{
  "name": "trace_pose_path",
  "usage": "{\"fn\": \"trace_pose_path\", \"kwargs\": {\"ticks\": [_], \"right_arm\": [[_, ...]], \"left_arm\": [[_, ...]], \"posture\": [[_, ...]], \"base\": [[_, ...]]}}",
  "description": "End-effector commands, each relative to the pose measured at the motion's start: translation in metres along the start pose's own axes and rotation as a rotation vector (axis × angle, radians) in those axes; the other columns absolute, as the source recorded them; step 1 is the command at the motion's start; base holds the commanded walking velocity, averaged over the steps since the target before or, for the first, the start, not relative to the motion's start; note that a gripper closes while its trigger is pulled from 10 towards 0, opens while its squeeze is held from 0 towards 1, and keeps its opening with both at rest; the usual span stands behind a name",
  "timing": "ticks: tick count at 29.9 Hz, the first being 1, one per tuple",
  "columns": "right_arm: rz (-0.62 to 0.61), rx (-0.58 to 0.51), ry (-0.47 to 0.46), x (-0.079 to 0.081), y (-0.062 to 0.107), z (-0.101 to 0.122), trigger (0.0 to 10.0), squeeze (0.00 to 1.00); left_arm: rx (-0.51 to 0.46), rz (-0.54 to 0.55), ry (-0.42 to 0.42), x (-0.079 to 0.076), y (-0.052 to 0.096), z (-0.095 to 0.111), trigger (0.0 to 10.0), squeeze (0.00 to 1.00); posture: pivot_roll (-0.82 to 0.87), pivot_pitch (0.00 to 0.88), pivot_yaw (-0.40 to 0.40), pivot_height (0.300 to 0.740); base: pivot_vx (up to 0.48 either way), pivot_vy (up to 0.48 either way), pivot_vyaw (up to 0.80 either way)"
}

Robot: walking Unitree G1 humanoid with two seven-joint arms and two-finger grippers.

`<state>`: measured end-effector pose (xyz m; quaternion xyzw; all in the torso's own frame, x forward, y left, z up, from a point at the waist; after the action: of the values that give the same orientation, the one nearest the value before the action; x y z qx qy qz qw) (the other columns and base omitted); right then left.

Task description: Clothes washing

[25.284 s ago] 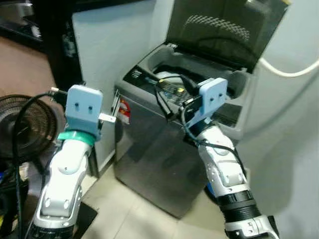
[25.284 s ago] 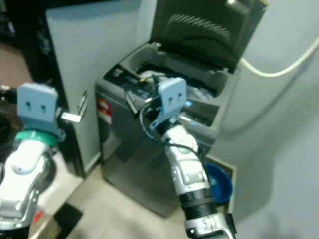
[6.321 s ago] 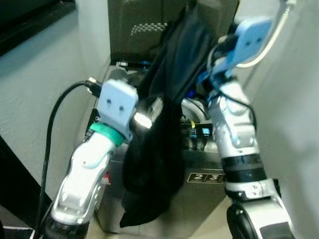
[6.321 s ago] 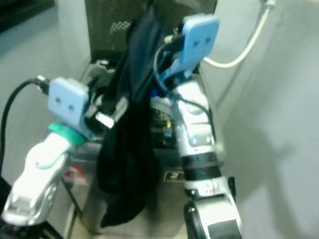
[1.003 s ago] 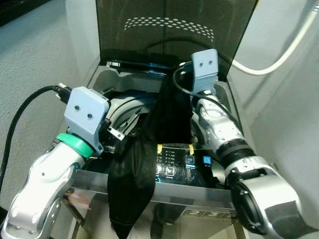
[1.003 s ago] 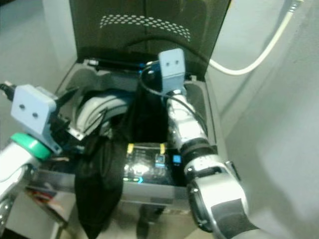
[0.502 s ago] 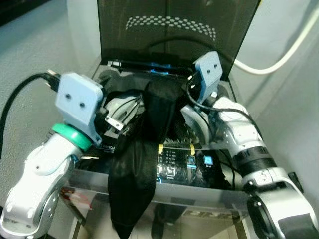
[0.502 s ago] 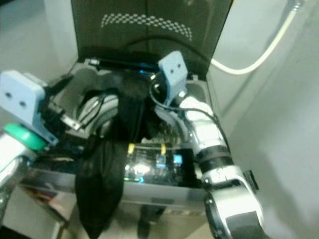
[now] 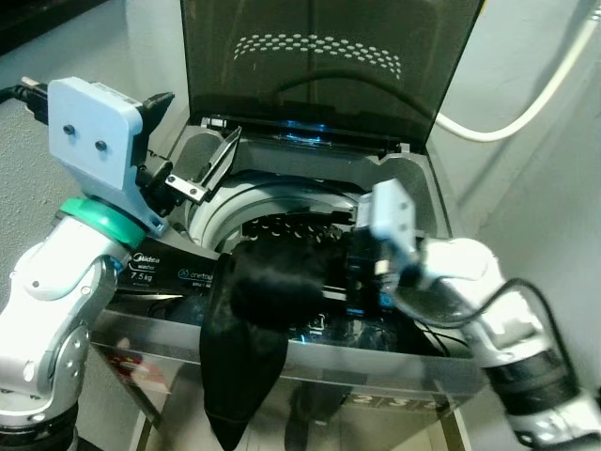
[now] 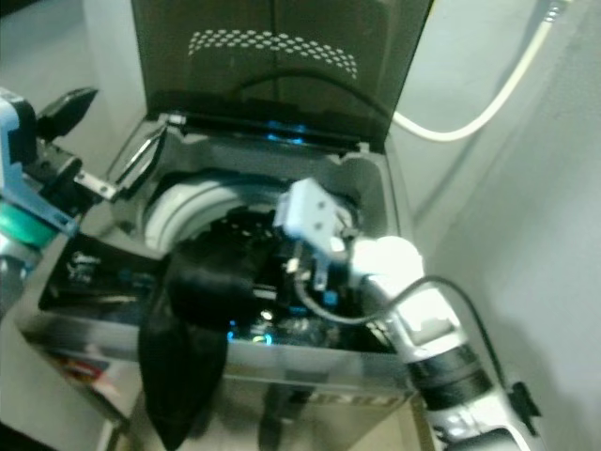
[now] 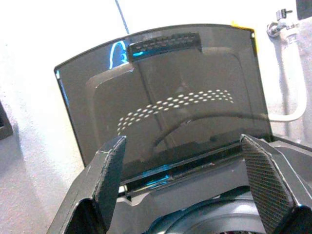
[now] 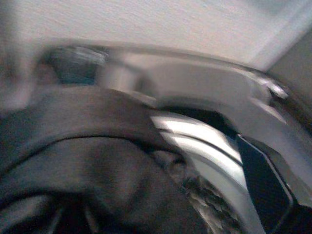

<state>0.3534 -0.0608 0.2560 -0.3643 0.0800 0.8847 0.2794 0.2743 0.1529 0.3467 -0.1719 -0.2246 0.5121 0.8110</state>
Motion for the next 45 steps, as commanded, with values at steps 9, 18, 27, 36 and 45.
{"fn": "trace_pose_path", "kwargs": {"ticks": [9, 18, 27, 36, 45], "right_arm": [[-0.757, 0.215, -0.013, -0.098, 0.002, -0.011, 10.0, 0.00], [-0.089, 0.235, 0.329, -0.068, 0.003, -0.016, 10.0, 0.00], [0.041, 0.281, 0.371, -0.083, 0.039, -0.025, 10.0, 0.00], [-0.070, -0.060, 0.061, -0.101, 0.045, 0.019, 10.0, 0.00], [-0.153, -0.404, -0.188, -0.115, 0.069, 0.050, 10.0, 0.00]], "left_arm": [[-0.013, -0.013, 0.025, -0.006, -0.002, 0.000, 10.0, 0.00], [-0.002, -0.001, 0.012, -0.004, 0.004, 0.000, 10.0, 0.00], [0.000, -0.024, 0.022, -0.007, 0.002, -0.001, 10.0, 0.00], [0.004, -0.033, 0.027, -0.007, 0.001, -0.001, 10.0, 0.00], [0.006, -0.032, 0.033, -0.008, 0.001, -0.002, 10.0, 0.00]], "posture": [[0.17, 0.064, -0.045, 0.740], [0.18, 0.063, -0.056, 0.740], [0.16, 0.070, -0.042, 0.740], [0.16, 0.074, -0.037, 0.740], [0.16, 0.079, -0.038, 0.740]], "base": [[0.000, 0.000, 0.00], [0.000, 0.000, 0.00], [0.000, 0.000, 0.00], [0.000, 0.000, 0.00], [0.000, 0.000, 0.00]]}}
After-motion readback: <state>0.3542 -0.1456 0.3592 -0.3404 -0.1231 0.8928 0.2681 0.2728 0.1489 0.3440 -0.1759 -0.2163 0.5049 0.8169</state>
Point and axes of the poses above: a point about 5 cm out from each wrist's last joint towards the gripper, its own y axis pointing back from the gripper into the wrist, its own z axis along the axis of the wrist's last joint, x = y × z, the point moved 2 cm from there along -y, pointing out of the wrist towards the gripper, and after that the axes turned 10 degrees about y, right-handed, at the moved point
